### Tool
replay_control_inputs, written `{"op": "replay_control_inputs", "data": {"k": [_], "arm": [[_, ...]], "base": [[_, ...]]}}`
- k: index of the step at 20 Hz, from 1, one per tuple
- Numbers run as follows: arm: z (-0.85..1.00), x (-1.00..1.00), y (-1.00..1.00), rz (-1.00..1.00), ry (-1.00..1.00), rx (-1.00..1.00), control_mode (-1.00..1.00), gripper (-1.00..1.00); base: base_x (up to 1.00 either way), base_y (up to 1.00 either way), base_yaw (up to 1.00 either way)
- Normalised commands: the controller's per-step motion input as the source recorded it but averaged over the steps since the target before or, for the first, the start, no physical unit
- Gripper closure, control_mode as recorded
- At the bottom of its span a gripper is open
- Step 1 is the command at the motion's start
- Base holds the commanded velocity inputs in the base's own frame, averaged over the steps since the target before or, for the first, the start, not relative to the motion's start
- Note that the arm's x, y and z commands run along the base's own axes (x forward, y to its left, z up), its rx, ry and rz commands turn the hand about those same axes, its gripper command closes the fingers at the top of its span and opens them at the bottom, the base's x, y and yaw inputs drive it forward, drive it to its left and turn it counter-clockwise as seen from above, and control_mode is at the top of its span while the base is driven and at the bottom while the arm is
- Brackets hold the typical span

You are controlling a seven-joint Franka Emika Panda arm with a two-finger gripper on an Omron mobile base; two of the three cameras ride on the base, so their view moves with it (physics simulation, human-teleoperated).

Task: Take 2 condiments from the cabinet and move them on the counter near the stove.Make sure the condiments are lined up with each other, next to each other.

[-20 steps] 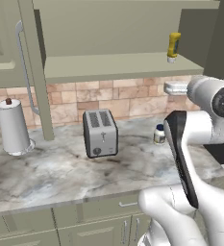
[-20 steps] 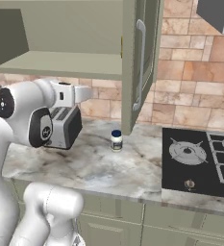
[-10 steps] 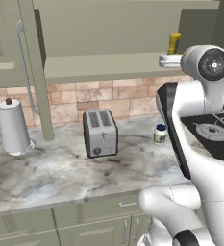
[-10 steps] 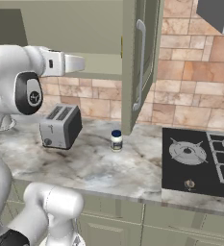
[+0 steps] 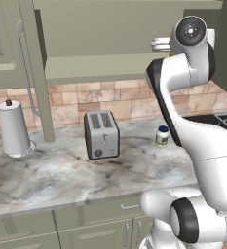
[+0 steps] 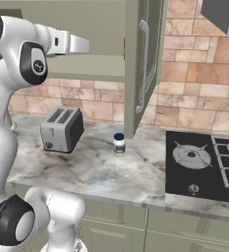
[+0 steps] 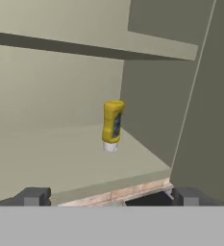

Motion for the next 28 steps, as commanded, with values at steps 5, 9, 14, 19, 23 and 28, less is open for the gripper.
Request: {"op": "replay_control_inputs", "data": {"k": [5, 9, 14, 19, 23, 28], "arm": [[-0.04, 0.65, -0.01, -0.04, 0.0, 0.01, -1.0, -1.0], [0.0, 0.47, -0.12, -0.07, 0.0, 0.01, -1.0, -1.0], [0.0, 0.43, -0.23, -0.09, 0.0, 0.02, -1.0, -1.0], [-0.02, 0.45, -0.16, -0.08, 0.0, 0.03, -1.0, -1.0], [-0.09, 0.34, -0.21, -0.07, 0.0, 0.04, -1.0, -1.0], [-0.04, 0.39, -0.33, -0.05, 0.0, 0.03, -1.0, -1.0]], "base": [[0.0, 0.0, 0.0], [0.0, 0.0, 0.0], [0.0, 0.0, 0.0], [0.0, 0.0, 0.0], [0.0, 0.0, 0.0], [0.0, 0.0, 0.0]]}}
